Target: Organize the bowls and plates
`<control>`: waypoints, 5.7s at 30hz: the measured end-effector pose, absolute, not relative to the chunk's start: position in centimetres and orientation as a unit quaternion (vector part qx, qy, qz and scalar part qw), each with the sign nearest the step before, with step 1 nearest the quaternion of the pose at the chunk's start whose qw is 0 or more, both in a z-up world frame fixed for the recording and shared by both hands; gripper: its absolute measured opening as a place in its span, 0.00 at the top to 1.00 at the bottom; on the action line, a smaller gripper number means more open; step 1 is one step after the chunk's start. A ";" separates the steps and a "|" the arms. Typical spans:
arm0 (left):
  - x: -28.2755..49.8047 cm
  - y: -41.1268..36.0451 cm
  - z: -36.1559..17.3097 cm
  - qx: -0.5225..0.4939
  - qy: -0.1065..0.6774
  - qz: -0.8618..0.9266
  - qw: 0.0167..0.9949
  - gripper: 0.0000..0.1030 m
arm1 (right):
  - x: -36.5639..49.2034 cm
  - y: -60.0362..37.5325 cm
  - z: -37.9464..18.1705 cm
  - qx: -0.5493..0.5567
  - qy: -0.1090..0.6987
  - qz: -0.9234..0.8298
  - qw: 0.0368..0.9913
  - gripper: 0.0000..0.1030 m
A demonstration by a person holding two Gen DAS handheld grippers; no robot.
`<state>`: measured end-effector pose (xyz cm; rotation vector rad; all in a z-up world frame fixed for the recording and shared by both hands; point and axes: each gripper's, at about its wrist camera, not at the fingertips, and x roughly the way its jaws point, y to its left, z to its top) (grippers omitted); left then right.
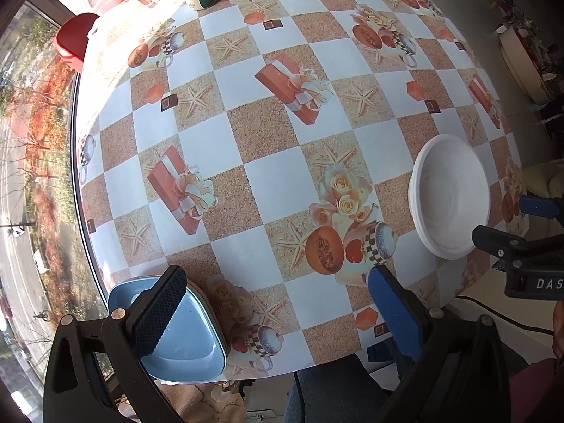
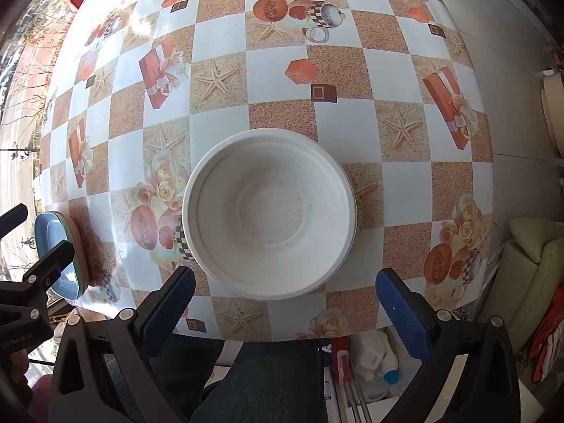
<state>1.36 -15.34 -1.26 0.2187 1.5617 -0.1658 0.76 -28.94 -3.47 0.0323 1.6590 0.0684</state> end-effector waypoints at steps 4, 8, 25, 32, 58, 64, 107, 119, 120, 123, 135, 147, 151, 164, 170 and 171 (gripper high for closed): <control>1.2 -15.5 -1.4 0.099 0.703 -0.077 0.700 0.00 | 0.6 -28.9 -3.8 0.016 0.741 0.032 0.671 0.00; 0.8 -16.0 -2.1 0.099 0.707 -0.082 0.695 0.00 | 0.2 -29.4 -4.0 0.023 0.742 0.030 0.670 0.00; 2.6 -24.4 -6.6 0.126 0.713 -0.083 0.685 0.00 | 0.3 -35.5 -7.6 0.087 0.743 -0.049 0.662 0.00; 3.2 -26.4 -9.2 0.128 0.718 -0.056 0.681 0.00 | 1.6 -36.7 -9.4 0.096 0.745 -0.035 0.660 0.00; 2.7 -30.3 -12.7 0.087 0.748 -0.111 0.648 0.68 | 1.9 -32.6 -13.6 0.163 0.766 0.030 0.621 0.76; 1.0 -28.4 -13.0 0.095 0.754 -0.105 0.641 0.68 | 1.2 -29.6 -13.9 0.142 0.777 0.040 0.612 0.76; -4.8 -6.9 -4.7 -0.032 0.701 0.018 0.712 0.68 | 9.1 0.0 -8.1 -0.047 0.733 0.164 0.659 0.76; -8.6 1.9 -4.0 -0.109 0.694 0.127 0.700 0.68 | 5.9 13.3 -11.7 -0.141 0.715 0.259 0.634 0.76; -9.0 2.3 -4.2 -0.112 0.695 0.133 0.698 0.68 | 5.6 14.1 -12.1 -0.147 0.715 0.264 0.631 0.76; -9.9 3.5 -4.8 -0.124 0.699 0.147 0.689 0.68 | 4.9 17.1 -13.8 -0.161 0.715 0.278 0.621 0.75; -10.9 5.1 -6.6 -0.122 0.707 0.163 0.677 0.65 | 4.2 22.5 -17.8 -0.180 0.726 0.299 0.593 0.75; -11.4 5.8 -3.6 -0.107 0.672 0.152 0.717 0.09 | 5.9 18.9 -13.9 -0.174 0.684 0.285 0.649 0.00; -11.1 4.2 -2.7 -0.098 0.675 0.126 0.720 0.09 | 6.0 18.2 -12.5 -0.185 0.658 0.286 0.671 0.00; -9.9 0.6 0.1 -0.031 0.679 0.090 0.728 0.09 | 3.8 13.2 -7.2 -0.193 0.657 0.290 0.668 0.00; -9.2 -0.3 0.3 -0.010 0.677 0.089 0.731 0.09 | 4.1 12.2 -7.2 -0.179 0.665 0.276 0.670 0.00; -9.2 -0.4 0.4 -0.008 0.676 0.088 0.732 0.09 | 4.2 12.1 -7.1 -0.177 0.665 0.274 0.671 0.00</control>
